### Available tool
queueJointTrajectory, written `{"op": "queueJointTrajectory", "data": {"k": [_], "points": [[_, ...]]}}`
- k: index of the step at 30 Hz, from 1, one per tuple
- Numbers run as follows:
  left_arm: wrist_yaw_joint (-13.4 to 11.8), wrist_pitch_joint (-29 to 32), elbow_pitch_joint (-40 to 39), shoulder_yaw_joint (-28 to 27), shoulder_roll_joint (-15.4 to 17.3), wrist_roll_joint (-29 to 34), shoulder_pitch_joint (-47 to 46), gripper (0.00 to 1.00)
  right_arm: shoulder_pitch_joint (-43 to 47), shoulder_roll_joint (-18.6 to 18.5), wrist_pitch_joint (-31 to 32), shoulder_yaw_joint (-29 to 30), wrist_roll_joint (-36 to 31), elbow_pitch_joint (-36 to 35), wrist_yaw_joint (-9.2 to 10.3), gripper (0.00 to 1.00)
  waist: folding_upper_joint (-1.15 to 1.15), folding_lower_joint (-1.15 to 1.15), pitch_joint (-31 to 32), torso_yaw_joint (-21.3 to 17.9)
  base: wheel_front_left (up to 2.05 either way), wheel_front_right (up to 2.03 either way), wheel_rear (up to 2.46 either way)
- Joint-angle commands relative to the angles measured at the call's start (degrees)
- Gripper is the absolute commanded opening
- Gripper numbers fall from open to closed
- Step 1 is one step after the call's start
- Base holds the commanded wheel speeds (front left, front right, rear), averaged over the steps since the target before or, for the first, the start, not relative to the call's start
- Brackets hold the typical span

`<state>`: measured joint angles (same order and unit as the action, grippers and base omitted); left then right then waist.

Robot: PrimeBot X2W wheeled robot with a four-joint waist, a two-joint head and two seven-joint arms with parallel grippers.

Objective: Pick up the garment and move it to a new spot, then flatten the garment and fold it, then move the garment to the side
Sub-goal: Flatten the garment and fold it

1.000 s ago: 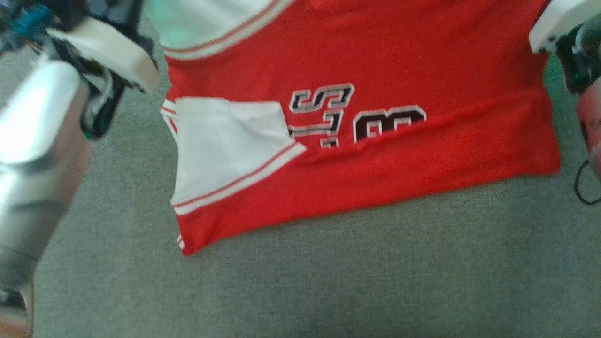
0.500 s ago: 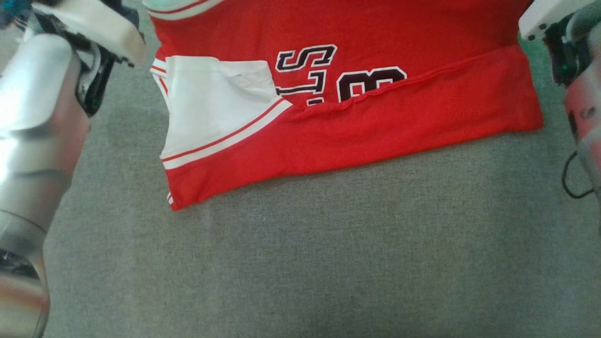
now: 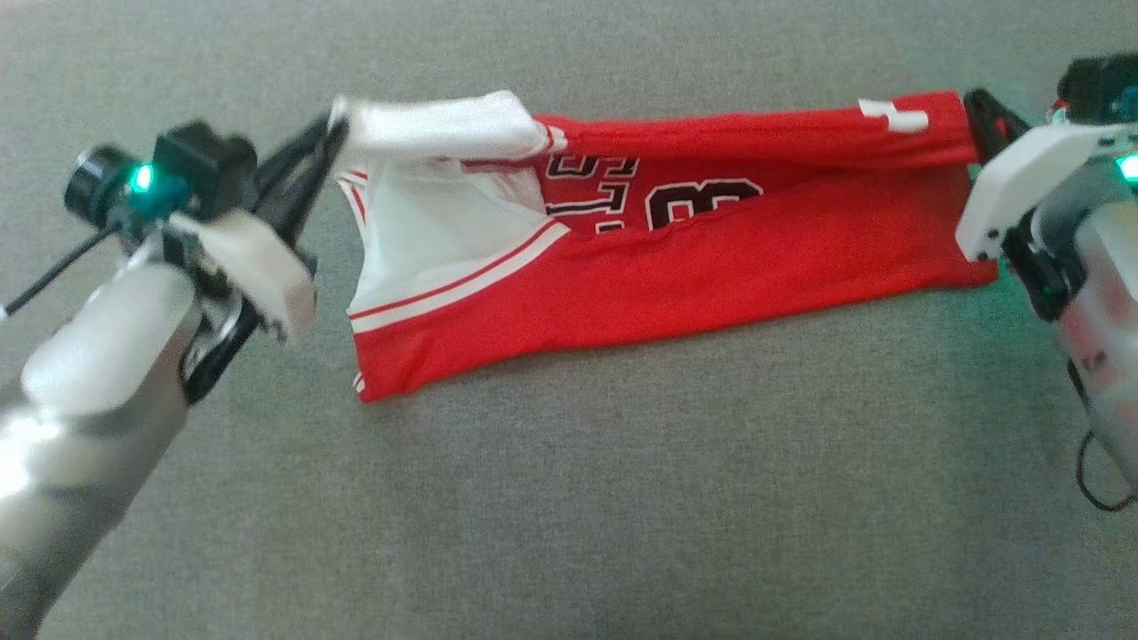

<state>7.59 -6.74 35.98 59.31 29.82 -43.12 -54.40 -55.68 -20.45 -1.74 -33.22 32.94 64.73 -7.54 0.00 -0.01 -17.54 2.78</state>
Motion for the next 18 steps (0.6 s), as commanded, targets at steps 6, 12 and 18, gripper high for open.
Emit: {"op": "queueJointTrajectory", "data": {"k": [6,12,18], "points": [[-0.1,7.5,-10.2,2.6,8.5,-6.5,3.0,0.0,4.1,-4.0,4.8,-5.5,5.0,-5.0,0.05,0.0,0.0,0.01,2.9,0.2,0.0,0.0,0.0],[-0.1,14.5,-18.7,6.1,13.2,-11.0,5.9,0.0,6.3,-7.5,11.1,-11.8,9.5,-9.3,0.05,0.0,0.0,0.01,4.6,-0.1,0.0,0.0,0.0],[-0.5,19.1,-22.7,7.5,15.2,-12.7,7.2,0.0,6.9,-9.8,14.3,-16.4,12.9,-12.0,0.05,0.0,0.0,0.01,5.0,-0.5,0.0,0.0,0.0]]}}
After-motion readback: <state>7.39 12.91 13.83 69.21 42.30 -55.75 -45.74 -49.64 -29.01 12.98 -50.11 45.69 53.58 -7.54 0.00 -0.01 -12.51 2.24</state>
